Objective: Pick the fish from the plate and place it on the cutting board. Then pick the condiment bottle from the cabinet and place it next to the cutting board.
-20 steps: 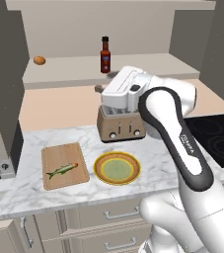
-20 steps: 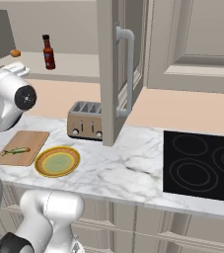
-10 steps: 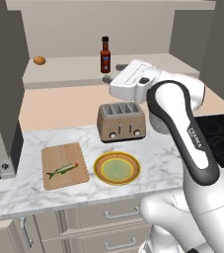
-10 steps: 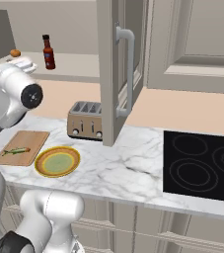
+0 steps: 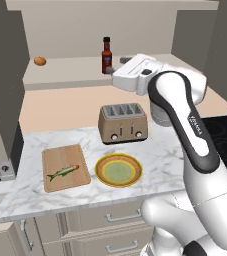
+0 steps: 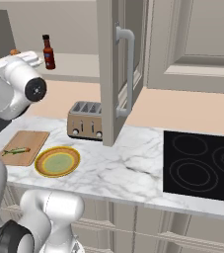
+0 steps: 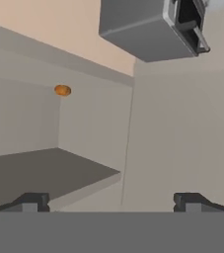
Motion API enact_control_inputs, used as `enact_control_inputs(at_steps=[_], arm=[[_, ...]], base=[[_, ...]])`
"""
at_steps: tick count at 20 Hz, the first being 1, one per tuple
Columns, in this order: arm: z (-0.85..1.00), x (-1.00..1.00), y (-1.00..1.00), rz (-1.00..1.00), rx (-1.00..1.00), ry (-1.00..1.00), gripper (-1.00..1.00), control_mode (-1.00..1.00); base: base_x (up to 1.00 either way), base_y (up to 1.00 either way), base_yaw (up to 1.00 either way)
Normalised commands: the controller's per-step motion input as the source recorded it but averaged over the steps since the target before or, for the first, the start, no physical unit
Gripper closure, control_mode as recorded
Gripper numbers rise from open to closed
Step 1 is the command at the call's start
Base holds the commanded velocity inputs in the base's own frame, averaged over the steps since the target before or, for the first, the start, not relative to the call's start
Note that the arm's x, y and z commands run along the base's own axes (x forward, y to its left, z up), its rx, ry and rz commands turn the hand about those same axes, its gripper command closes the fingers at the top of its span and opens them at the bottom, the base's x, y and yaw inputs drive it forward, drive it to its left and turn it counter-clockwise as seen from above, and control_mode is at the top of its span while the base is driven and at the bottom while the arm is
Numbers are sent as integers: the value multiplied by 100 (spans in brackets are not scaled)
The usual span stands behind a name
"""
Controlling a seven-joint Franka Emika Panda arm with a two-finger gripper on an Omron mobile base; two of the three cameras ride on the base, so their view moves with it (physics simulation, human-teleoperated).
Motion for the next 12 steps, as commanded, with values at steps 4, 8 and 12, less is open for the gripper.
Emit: enact_control_inputs(at_steps=[4, 8, 12], arm=[[9, 27, -20, -3, 1, 2, -100, -100], [10, 22, -25, -1, 2, 0, -100, -100], [14, 11, -17, 0, 2, 0, -100, -100]], base=[[0, 0, 0], [0, 0, 0], [0, 0, 0]])
